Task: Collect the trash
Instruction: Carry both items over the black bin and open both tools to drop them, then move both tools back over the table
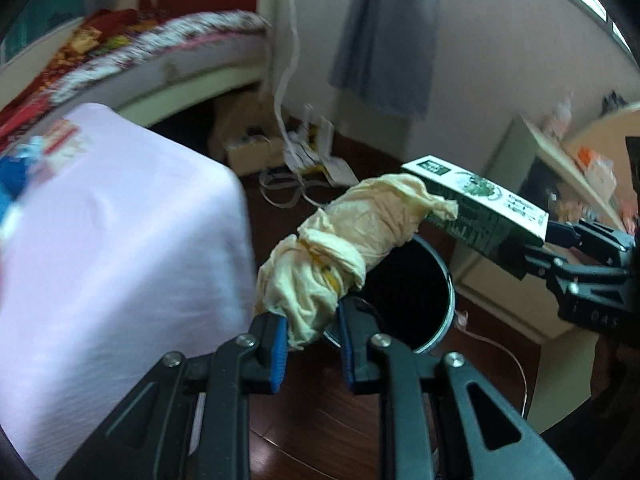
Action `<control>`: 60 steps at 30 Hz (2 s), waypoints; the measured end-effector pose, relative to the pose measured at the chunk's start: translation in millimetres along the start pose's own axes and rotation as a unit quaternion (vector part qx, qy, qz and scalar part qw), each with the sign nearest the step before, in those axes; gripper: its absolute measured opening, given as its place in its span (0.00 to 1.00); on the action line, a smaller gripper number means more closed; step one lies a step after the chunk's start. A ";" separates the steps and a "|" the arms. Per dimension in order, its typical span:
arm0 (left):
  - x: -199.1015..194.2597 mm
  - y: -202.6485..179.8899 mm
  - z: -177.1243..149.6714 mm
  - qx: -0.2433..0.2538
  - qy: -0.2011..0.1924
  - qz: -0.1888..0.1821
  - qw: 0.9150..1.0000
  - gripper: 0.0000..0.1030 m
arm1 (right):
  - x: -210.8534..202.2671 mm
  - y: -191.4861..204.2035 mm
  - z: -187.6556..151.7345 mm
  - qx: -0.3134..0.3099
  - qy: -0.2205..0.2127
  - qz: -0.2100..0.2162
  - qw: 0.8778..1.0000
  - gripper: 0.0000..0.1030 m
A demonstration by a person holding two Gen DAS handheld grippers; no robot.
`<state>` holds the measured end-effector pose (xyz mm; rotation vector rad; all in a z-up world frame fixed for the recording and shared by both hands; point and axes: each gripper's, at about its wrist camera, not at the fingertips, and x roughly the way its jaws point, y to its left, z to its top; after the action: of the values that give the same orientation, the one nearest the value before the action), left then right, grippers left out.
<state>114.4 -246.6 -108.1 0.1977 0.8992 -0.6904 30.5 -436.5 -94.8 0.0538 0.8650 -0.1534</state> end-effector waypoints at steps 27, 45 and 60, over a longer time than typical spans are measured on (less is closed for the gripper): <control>47.3 -19.1 -11.9 -0.047 0.058 0.023 0.997 0.99 | 71.0 -74.3 -25.0 0.049 0.079 -0.027 0.995 1.00; -47.0 11.7 -5.9 -0.057 -0.023 0.081 0.995 0.99 | 17.2 -1.7 8.6 0.032 -0.009 -0.007 0.999 1.00; -139.7 101.0 -46.1 -0.144 -0.091 0.188 0.967 0.89 | -27.7 134.4 55.7 -0.056 -0.078 0.074 0.993 1.00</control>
<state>88.3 -83.4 -40.7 0.0404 0.7466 -0.2161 75.8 -306.8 -39.6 0.0011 0.7089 0.0291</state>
